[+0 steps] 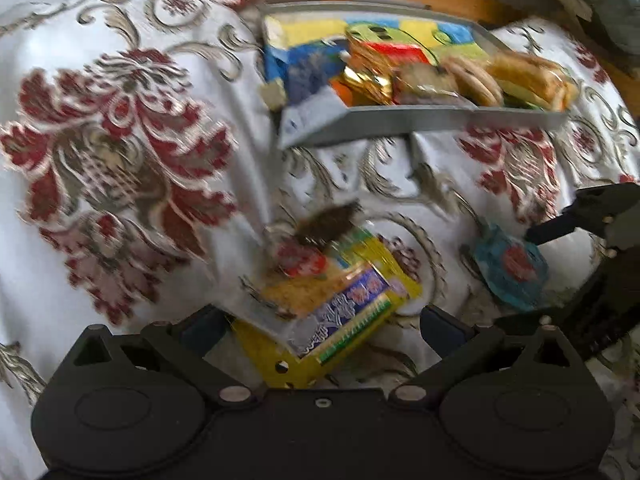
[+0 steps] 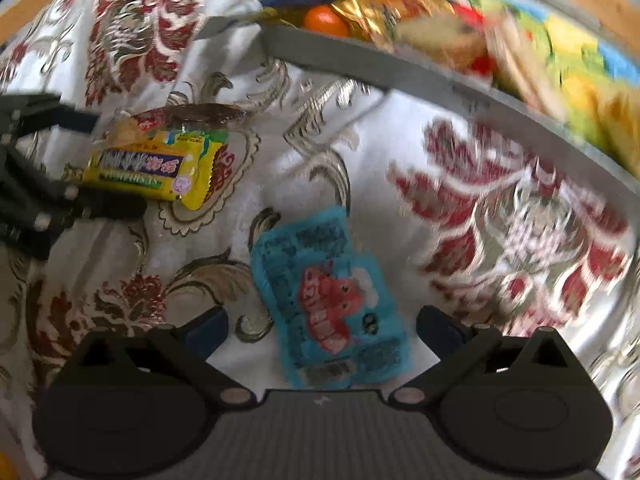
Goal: Organize snacks
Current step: 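Move the left tool to the yellow bar while the right approaches the light blue packet, then close the left tool on the yellow bar while the right grasps the light blue packet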
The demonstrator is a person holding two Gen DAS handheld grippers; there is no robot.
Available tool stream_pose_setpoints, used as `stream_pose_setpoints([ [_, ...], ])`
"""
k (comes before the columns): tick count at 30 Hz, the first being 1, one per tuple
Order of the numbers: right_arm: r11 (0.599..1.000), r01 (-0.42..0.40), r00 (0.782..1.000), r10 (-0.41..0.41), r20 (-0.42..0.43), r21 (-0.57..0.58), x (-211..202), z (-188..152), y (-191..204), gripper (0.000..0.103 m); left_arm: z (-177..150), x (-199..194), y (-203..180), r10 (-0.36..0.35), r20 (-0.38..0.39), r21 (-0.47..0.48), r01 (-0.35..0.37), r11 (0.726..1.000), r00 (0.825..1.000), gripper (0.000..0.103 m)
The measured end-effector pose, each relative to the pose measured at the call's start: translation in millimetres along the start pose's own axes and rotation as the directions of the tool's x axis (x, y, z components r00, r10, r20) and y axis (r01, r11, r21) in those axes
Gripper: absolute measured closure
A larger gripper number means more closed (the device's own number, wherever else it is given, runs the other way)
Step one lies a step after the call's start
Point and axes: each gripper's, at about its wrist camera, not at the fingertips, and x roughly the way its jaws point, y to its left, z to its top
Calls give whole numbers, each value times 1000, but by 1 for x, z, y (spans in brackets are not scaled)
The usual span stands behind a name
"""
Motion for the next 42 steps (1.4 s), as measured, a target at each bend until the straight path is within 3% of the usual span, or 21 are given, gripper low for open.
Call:
stream_pose_setpoints([
  [6, 997, -57, 998, 57, -4, 43, -3, -2, -5, 1, -4, 4, -5, -94, -104, -20, 92, 996, 990, 1],
  [12, 992, -110, 993, 107, -53, -59, -2, -6, 3, 0, -10, 3, -20, -126, -168, 68, 139, 988, 978, 1],
  [17, 990, -139, 990, 138, -21, -29, -5, -7, -3, 0, -11, 5, -24, -240, -185, 40, 252, 967, 953, 1],
  [21, 997, -75, 996, 76, 41, -9, -8, -12, -12, 2, -11, 12, -23, -208, -185, 35, 218, 975, 960, 1],
  [26, 989, 81, 993, -69, 98, -124, -3, -19, 2, 4, -14, 11, -42, -105, -150, 131, 125, 984, 983, 3],
  [32, 963, 130, 985, -99, 138, -234, -1, -26, 22, 4, -17, 13, -57, -10, -135, 246, 43, 968, 991, 5],
  [42, 956, 168, 972, -120, 200, -241, -5, -32, 25, 11, -12, 12, -49, 21, -112, 166, -2, 986, 993, 22],
])
